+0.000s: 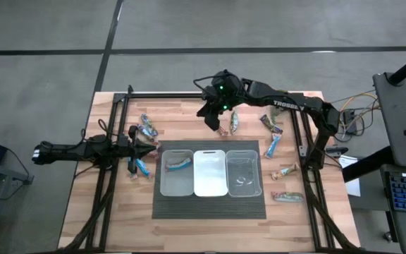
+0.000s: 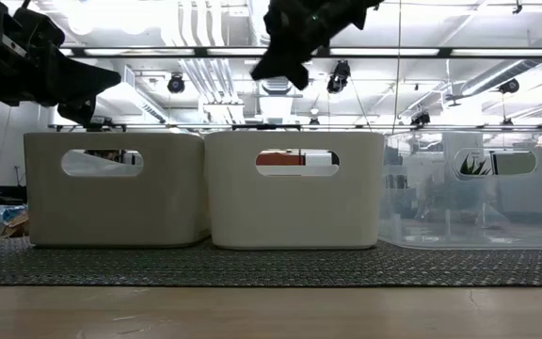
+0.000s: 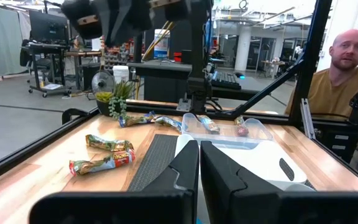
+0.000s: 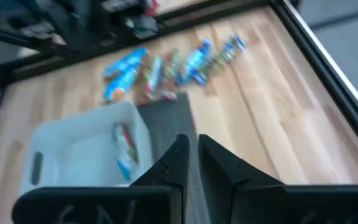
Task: Pick and place Granola Bars by type
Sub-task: Put the red granola bar into the gray bin
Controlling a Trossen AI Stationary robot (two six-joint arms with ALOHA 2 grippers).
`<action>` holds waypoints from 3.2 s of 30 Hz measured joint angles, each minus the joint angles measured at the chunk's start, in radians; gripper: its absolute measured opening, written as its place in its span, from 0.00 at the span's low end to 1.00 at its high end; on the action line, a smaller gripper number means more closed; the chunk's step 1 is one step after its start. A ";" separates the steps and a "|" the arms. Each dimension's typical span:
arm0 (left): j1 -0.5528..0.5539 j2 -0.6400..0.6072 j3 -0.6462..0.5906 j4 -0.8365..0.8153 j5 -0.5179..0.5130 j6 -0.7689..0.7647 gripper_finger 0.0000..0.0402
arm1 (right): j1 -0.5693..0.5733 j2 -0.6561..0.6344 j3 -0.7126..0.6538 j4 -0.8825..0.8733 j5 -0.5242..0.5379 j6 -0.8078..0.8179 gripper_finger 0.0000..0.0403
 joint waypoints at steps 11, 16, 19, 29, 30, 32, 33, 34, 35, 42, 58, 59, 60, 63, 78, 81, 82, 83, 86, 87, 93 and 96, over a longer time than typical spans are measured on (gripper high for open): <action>0.000 0.000 0.000 0.000 0.000 0.000 0.00 | -0.084 0.000 -0.013 -0.144 0.043 0.000 0.07; 0.000 0.000 0.000 0.000 0.000 0.000 0.00 | -0.114 0.000 -0.042 -0.149 0.041 0.000 0.07; 0.000 0.000 0.000 0.000 0.000 0.000 0.00 | -0.128 0.000 -0.074 -0.148 0.040 0.000 0.07; 0.000 0.000 0.000 0.000 0.000 0.000 0.00 | -0.153 0.000 -0.154 -0.144 0.039 -0.027 0.07; 0.000 0.000 0.000 0.000 0.000 0.000 0.00 | -0.155 0.000 -0.159 -0.141 0.039 -0.029 0.07; 0.000 0.000 0.000 0.000 0.000 0.000 0.00 | -0.160 0.000 -0.169 -0.139 0.039 -0.030 0.07; 0.000 0.000 0.000 0.000 0.000 0.000 0.00 | -0.161 0.000 -0.176 -0.132 0.039 -0.030 0.07; 0.000 0.000 0.000 0.000 0.000 0.000 0.00 | -0.161 0.001 -0.182 -0.125 0.039 -0.030 0.07; 0.000 0.000 0.000 0.000 0.000 0.000 0.00 | -0.161 0.002 -0.189 -0.121 0.038 -0.030 0.07; 0.000 0.000 0.000 0.000 0.000 0.000 0.00 | -0.160 0.002 -0.227 -0.087 0.037 -0.028 0.07; 0.000 0.000 0.000 0.000 0.000 0.000 0.00 | -0.162 0.066 -0.131 -0.151 -0.002 0.000 0.07; 0.000 0.000 0.000 0.000 0.000 0.000 0.00 | -0.163 0.066 -0.131 -0.155 -0.002 0.001 0.07; 0.000 0.000 0.000 0.000 0.000 0.000 0.00 | -0.163 0.066 -0.132 -0.156 -0.002 0.001 0.07; 0.000 0.000 0.000 0.000 0.000 0.000 0.00 | -0.163 0.066 -0.138 -0.157 -0.002 0.003 0.07; 0.000 0.000 0.000 0.000 0.000 0.000 0.00 | -0.169 0.141 -0.179 -0.154 0.014 0.023 0.07; 0.000 0.000 0.000 0.000 0.000 0.000 0.00 | -0.169 0.168 -0.179 -0.151 0.014 0.034 0.07; 0.000 0.000 0.000 0.000 0.000 0.000 0.00 | -0.169 0.177 -0.179 -0.152 0.015 0.035 0.07; 0.000 0.000 0.000 0.000 0.000 0.000 0.00 | -0.168 0.184 -0.179 -0.152 0.015 0.036 0.07; 0.000 0.000 0.000 0.000 0.000 0.000 0.00 | -0.164 0.201 -0.179 -0.153 0.017 0.051 0.07; 0.000 0.000 0.000 0.000 0.000 0.000 0.00 | -0.160 0.206 -0.179 -0.152 0.017 0.053 0.07; 0.000 0.000 0.000 0.000 0.000 0.000 0.00 | -0.142 0.212 -0.180 -0.149 0.046 0.051 0.07; 0.000 0.000 0.000 0.000 0.000 0.000 0.00 | -0.142 0.213 -0.180 -0.150 0.072 0.053 0.07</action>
